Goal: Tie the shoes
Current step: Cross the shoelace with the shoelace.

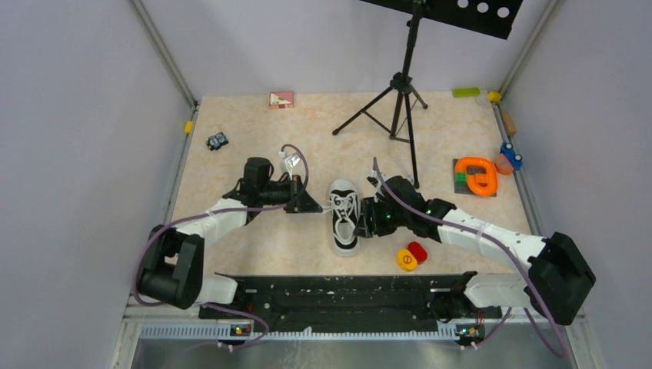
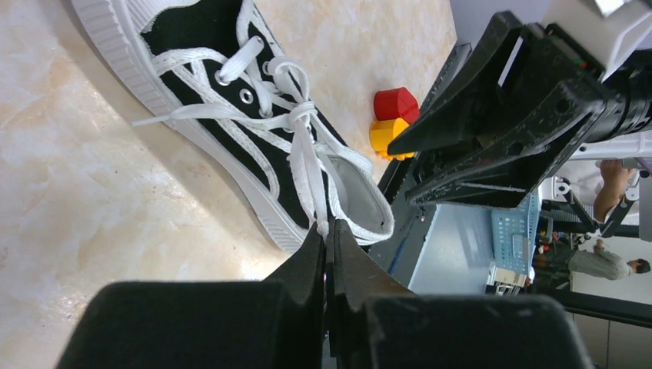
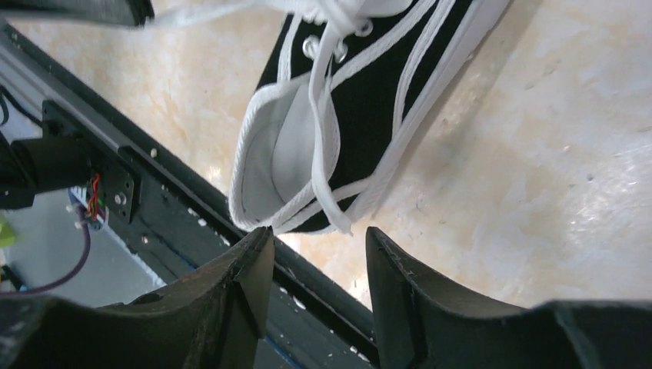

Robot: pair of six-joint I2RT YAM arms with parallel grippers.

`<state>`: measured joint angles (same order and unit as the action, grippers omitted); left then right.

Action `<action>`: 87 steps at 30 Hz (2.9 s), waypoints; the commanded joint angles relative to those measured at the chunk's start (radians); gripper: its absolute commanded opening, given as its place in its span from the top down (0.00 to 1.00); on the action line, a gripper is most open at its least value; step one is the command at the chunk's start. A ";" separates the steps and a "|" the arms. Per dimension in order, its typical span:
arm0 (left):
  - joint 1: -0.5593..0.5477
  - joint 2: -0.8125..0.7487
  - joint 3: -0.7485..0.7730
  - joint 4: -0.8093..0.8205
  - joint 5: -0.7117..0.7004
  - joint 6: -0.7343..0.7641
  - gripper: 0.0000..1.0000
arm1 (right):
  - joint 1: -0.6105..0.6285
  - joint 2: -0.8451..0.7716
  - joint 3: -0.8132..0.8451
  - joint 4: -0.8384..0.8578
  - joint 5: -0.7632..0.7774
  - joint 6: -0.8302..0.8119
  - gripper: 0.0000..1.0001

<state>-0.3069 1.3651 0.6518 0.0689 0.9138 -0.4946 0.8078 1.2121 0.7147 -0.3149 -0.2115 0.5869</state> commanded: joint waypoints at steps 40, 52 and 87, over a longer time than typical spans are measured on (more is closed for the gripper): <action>0.038 0.001 0.116 -0.116 -0.332 -0.192 0.09 | -0.131 0.268 0.259 0.186 0.151 0.081 0.53; 0.038 0.060 -0.045 0.149 -0.180 -0.347 0.16 | -0.131 0.253 0.258 0.165 0.158 0.062 0.53; -0.132 0.103 0.040 0.062 -0.059 -0.320 1.00 | -0.145 0.378 0.312 0.178 0.124 0.080 0.60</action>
<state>-0.3965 1.5265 0.6739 0.1703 0.8551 -0.8368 0.6716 1.5665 0.9836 -0.1638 -0.0692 0.6647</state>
